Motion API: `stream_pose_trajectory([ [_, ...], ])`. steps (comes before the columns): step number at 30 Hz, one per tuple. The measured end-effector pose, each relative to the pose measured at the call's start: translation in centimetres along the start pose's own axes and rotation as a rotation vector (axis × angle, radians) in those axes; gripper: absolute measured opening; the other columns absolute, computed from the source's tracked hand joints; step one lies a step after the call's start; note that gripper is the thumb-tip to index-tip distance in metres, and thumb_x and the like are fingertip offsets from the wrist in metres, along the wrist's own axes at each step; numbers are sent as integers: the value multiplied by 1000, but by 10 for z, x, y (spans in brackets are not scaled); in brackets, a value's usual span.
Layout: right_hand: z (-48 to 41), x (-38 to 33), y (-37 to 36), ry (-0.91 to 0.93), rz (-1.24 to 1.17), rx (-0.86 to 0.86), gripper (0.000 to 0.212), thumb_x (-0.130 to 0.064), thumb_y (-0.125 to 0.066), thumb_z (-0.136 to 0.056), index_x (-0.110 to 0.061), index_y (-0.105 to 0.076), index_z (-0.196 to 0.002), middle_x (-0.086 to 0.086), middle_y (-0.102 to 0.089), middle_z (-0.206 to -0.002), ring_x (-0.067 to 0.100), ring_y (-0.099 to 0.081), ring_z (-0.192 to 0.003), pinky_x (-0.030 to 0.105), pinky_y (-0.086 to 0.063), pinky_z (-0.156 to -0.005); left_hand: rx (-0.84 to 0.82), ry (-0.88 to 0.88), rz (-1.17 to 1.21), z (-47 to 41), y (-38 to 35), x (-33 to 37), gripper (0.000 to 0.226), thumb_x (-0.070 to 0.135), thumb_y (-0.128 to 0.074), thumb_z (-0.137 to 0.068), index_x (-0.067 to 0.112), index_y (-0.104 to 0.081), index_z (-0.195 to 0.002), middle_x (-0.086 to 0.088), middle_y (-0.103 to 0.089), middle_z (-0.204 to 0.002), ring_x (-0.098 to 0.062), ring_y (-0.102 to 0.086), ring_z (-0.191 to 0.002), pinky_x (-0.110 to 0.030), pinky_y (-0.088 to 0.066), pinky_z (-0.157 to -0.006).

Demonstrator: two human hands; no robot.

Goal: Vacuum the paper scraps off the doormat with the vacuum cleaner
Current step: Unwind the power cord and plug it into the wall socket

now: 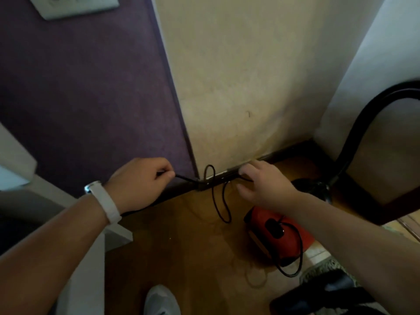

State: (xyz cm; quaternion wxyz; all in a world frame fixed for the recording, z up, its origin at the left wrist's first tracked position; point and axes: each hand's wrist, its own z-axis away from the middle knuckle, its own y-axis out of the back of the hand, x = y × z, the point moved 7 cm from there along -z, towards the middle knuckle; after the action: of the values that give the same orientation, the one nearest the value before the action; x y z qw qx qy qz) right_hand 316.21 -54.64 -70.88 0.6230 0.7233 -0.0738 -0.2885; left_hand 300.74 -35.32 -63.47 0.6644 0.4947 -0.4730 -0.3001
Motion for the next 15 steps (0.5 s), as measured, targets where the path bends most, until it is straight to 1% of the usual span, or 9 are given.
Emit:
stream_pose_trajectory([
  [2, -7, -46, 18, 86, -150, 19, 45, -43, -59, -94, -20, -55, -132, -2, -56, -126, 17, -52, -118, 35, -45, -100, 12, -48, 59, 2, 2, 12, 12, 35, -56, -96, 34, -65, -89, 11, -66, -78, -2, -59, -68, -35, -53, -66],
  [4, -13, -84, 27, 164, -275, 1, 48, -45, -57, -95, -22, -49, -137, -3, -56, -131, 16, -53, -117, 36, -47, -97, 14, -87, 107, 3, 3, 24, 10, 34, -57, -96, 37, -63, -89, 11, -65, -76, -3, -59, -65, -33, -52, -63],
  [5, -16, -98, 26, 197, -331, -22, 43, -44, -55, -97, -23, -50, -134, -3, -59, -125, 16, -57, -110, 36, -50, -90, 8, -99, 120, 2, 2, 27, 10, 34, -57, -96, 39, -62, -89, 11, -65, -76, -5, -59, -65, -35, -53, -62],
  [6, -20, -106, 23, 218, -380, -47, 36, -42, -53, -99, -24, -51, -129, -3, -63, -113, 15, -60, -97, 34, -51, -78, 4, -104, 123, 2, 2, 30, 10, 34, -57, -95, 40, -61, -88, 10, -65, -75, -7, -60, -65, -37, -54, -62],
  [7, -22, -110, 21, 226, -410, -64, 29, -40, -51, -100, -24, -53, -124, -5, -63, -100, 12, -60, -83, 31, -48, -68, 2, -104, 122, 1, 2, 30, 10, 35, -57, -95, 40, -61, -88, 8, -64, -74, -9, -60, -65, -40, -54, -62],
  [8, -25, -111, 19, 226, -412, -70, 24, -39, -49, -102, -23, -55, -119, -7, -62, -90, 10, -57, -74, 30, -43, -61, 9, -102, 127, -1, 3, 29, 9, 36, -57, -95, 39, -62, -88, 8, -65, -74, -9, -60, -64, -40, -54, -61],
  [10, -26, -102, 19, 230, -367, -52, 22, -35, -45, -104, -19, -59, -108, -5, -58, -81, 11, -51, -67, 31, -36, -57, 30, -85, 151, -2, 6, 25, 10, 39, -58, -95, 35, -65, -89, 8, -64, -71, -8, -59, -61, -34, -51, -56],
  [12, -24, -88, 21, 202, -341, -53, 24, -33, -43, -105, -17, -59, -97, -5, -53, -74, 11, -47, -62, 31, -34, -54, 17, -55, 130, -5, 7, 21, 15, 43, -58, -94, 32, -65, -86, 5, -62, -67, -8, -55, -56, -30, -45, -52],
  [15, -19, -67, 27, 138, -328, -89, 24, -33, -40, -106, -19, -58, -96, -7, -49, -69, 9, -45, -57, 25, -31, -50, -37, -18, 169, -14, 8, 21, 14, 39, -63, -92, 31, -65, -81, 4, -60, -64, -4, -54, -56, -23, -42, -54],
])
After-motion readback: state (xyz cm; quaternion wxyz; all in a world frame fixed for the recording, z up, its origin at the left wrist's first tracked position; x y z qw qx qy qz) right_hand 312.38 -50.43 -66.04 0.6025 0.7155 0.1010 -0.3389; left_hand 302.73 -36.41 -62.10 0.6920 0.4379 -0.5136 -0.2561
